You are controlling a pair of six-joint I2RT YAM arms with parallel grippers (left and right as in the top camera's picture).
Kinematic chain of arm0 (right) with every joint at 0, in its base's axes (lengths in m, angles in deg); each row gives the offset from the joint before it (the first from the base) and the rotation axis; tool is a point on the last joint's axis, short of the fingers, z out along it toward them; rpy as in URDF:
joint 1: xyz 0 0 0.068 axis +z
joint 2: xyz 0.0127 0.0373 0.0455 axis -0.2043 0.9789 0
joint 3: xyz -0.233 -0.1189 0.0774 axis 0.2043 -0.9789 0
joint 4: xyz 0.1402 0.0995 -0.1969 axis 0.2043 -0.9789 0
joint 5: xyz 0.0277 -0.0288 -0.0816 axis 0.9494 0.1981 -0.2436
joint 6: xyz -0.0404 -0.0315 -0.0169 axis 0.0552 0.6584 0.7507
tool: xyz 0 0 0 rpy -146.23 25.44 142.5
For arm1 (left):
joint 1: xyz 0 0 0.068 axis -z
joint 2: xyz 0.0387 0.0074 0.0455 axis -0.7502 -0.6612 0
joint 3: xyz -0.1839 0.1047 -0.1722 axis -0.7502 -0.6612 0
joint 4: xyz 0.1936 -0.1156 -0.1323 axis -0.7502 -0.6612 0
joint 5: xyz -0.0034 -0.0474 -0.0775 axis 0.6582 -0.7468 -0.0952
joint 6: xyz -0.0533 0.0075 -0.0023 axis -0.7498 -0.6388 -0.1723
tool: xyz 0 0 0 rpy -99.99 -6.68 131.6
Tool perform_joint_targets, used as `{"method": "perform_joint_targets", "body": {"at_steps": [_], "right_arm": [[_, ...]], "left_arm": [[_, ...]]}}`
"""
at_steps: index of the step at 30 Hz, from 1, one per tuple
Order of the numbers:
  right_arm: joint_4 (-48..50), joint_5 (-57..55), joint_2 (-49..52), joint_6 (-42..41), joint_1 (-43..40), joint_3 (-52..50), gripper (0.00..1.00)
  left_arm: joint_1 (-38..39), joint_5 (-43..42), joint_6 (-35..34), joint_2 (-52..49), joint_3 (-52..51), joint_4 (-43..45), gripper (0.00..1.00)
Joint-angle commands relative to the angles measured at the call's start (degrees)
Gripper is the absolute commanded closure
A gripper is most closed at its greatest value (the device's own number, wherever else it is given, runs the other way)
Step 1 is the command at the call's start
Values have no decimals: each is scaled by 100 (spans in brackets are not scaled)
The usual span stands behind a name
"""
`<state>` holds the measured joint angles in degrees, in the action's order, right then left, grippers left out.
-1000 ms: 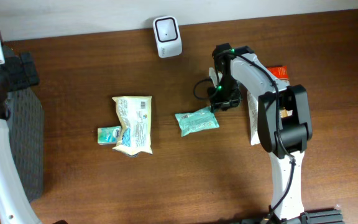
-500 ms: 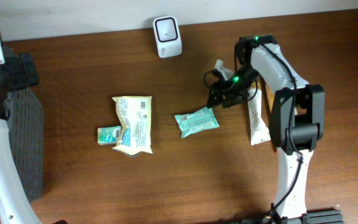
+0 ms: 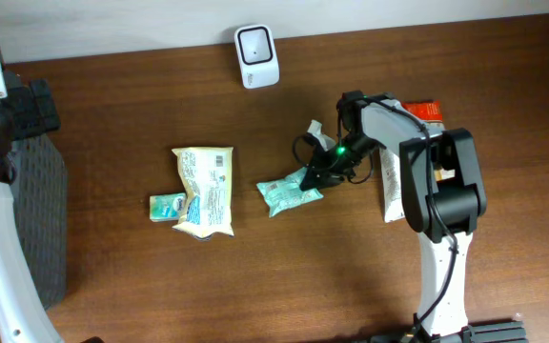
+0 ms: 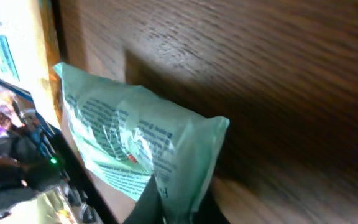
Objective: Scan the item barcode
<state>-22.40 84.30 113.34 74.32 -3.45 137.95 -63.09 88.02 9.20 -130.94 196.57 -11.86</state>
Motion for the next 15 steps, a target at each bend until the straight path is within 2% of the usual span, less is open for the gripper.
{"method": "perform_joint_targets", "body": {"at_steps": [1,6,12,15], "right_arm": [[9,-350,114,-22,-15,-50,96],[-297,479,-157,260,-15,704,96],[-216,579,-1469,258,-15,1342,96],[-317,533,-2269,-7,-15,1462,96]], "left_arm": [[-22,-4,90,22,31,9,1],[-22,-4,90,22,31,9,1],[-22,-4,90,22,31,9,1],[-22,-4,90,22,31,7,1]]}}
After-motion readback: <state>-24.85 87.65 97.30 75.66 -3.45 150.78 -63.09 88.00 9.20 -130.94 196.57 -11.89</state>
